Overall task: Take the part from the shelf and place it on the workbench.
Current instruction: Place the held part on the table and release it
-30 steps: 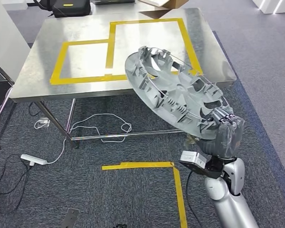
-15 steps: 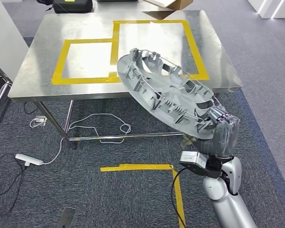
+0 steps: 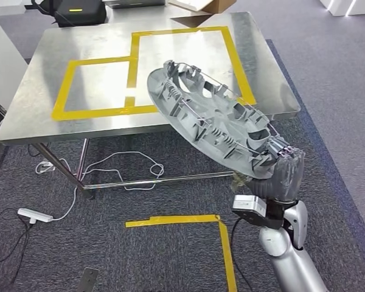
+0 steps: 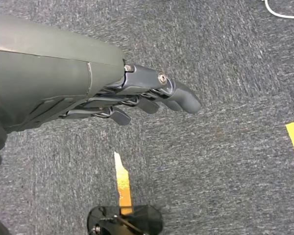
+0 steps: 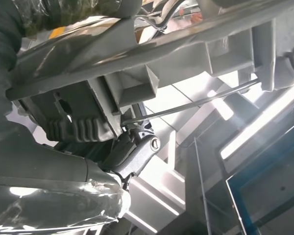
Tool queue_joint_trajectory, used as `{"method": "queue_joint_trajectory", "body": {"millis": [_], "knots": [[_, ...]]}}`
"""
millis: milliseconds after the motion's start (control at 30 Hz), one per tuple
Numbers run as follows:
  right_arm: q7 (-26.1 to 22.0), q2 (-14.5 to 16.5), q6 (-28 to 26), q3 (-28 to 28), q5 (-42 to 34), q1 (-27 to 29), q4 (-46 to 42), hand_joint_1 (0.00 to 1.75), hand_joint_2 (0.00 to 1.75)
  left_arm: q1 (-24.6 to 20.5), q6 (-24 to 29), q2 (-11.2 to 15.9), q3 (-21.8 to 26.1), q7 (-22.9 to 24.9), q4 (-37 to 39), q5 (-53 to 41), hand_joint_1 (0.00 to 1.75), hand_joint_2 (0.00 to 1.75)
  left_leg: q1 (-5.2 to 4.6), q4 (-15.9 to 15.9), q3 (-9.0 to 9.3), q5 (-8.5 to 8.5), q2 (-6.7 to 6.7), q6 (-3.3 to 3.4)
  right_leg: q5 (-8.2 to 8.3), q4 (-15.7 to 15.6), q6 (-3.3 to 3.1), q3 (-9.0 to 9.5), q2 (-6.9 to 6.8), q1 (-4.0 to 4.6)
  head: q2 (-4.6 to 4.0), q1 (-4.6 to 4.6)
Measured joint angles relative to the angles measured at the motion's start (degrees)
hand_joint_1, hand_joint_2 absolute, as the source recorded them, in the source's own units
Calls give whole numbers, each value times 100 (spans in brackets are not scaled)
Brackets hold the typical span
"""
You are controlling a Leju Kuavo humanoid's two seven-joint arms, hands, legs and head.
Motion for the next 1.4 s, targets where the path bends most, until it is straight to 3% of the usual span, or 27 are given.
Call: {"method": "queue_joint_trajectory", "body": {"millis": [33,67,133,167,200,300,367,467,500,533,567,633,667,700,800,867,967,1000,1033,1067,1167,1233,1333,1400], "knots": [[-3,0,-4,0,28,11,-1,175,175,9,22,1,0,14,0,4,0,175,-1,26,-70,121,0,14,-30,2,-1,45,11,9,0,-1],[-3,1,-8,-1,57,19,-2,175,175,13,46,2,0,31,0,7,0,175,-7,-166,-35,351,-2,42,-66,1,0,100,23,19,0,-1],[-5,3,-14,-1,95,22,-8,175,175,12,74,10,-1,56,0,11,0,175,-40,-812,181,861,-13,148,-143,-3,17,192,39,42,0,7],[-7,4,-19,-1,103,20,-10,175,175,9,77,14,-1,64,0,12,0,175,-62,-1073,279,1001,-17,202,-174,-4,37,218,46,47,0,11],[-9,5,-27,-1,105,17,-13,175,175,5,78,17,-2,72,0,13,0,175,-85,-1230,339,1037,-18,247,-195,-5,63,222,48,46,0,10],[-9,7,-49,-2,110,20,-33,175,175,-2,79,14,-1,82,0,16,0,175,-90,-1438,426,926,-9,308,-231,-12,156,191,32,41,0,-8],[-10,7,-52,2,113,19,-45,175,175,-3,79,9,0,81,0,17,0,175,-47,-1551,490,909,-4,323,-357,202,222,59,15,42,0,10],[-30,7,-53,19,114,28,-50,175,175,-5,79,3,0,81,0,18,0,175,-31,-1572,521,883,-6,334,-755,1259,315,-563,8,-4,0,26],[-33,7,-53,21,114,36,-49,175,175,1,79,0,0,81,0,18,0,175,-31,-1570,530,869,-8,330,-788,1523,338,-750,7,-19,0,26],[-32,7,-53,22,114,42,-48,175,175,8,79,-3,0,81,0,18,0,175,-30,-1568,545,853,-10,322,-705,1582,353,-838,6,-30,0,27],[-31,7,-53,22,114,46,-48,175,175,13,79,-6,0,81,0,18,0,175,-29,-1564,571,833,-12,309,-505,1407,359,-806,1,-39,0,27],[-34,7,-53,23,115,47,-48,175,175,10,79,-13,0,81,0,18,0,175,-32,-1555,636,783,-14,260,-44,675,357,-503,-26,-46,0,27],[-37,7,-53,25,115,41,-50,175,175,2,81,-14,0,83,0,18,0,175,-41,-1537,652,759,-15,233,81,339,338,-340,-36,-44,0,26],[-40,7,-53,27,116,38,-52,175,175,-5,94,-13,0,86,0,18,0,175,-51,-1523,655,746,-15,205,122,142,311,-233,-41,-37,0,20],[-27,7,-58,23,133,42,-57,175,175,-9,161,-7,0,102,0,25,0,175,-57,-1497,642,723,-13,138,79,63,197,-170,-27,-28,0,-2],[-11,7,-60,17,156,40,-58,175,175,-10,177,-3,0,105,0,38,0,175,-46,-1307,571,571,-13,82,81,49,126,-150,-31,-46,0,-27],[-1,9,-60,17,185,35,-57,175,175,-9,178,-11,0,105,0,44,0,175,-23,-331,121,86,-13,20,71,41,64,-128,-41,-46,0,-58],[6,9,-60,17,192,37,-56,175,175,-4,178,-12,0,105,0,44,0,175,-20,-52,-20,9,-13,14,67,42,59,-124,-42,-41,0,-57],[13,9,-60,17,198,38,-56,175,175,1,178,-13,0,105,0,44,0,175,-19,58,-84,40,-13,17,63,42,55,-117,-42,-37,0,-58],[20,9,-60,17,203,39,-56,175,175,3,178,-13,0,105,0,44,0,175,-19,-39,-51,176,-13,29,59,43,55,-106,-41,-34,0,-59],[24,9,-58,19,216,31,-57,175,175,-7,163,-10,0,87,0,44,0,175,-36,-1008,389,732,-4,112,35,49,80,-70,-39,-17,0,-57],[27,9,-57,19,219,25,-57,175,175,-20,146,-9,-1,73,0,44,0,175,-55,-1388,558,791,1,154,26,58,127,-84,-46,3,0,-50],[29,9,-57,22,222,16,-57,175,175,-13,106,-14,-4,60,0,43,0,175,-43,-1485,589,773,-13,205,-1,73,222,-119,-63,3,0,-47],[27,9,-56,29,226,5,-57,175,175,-16,79,-15,-6,56,0,42,0,175,-15,-1530,613,796,-15,258,-210,398,275,-277,-56,-6,0,-26]]}}
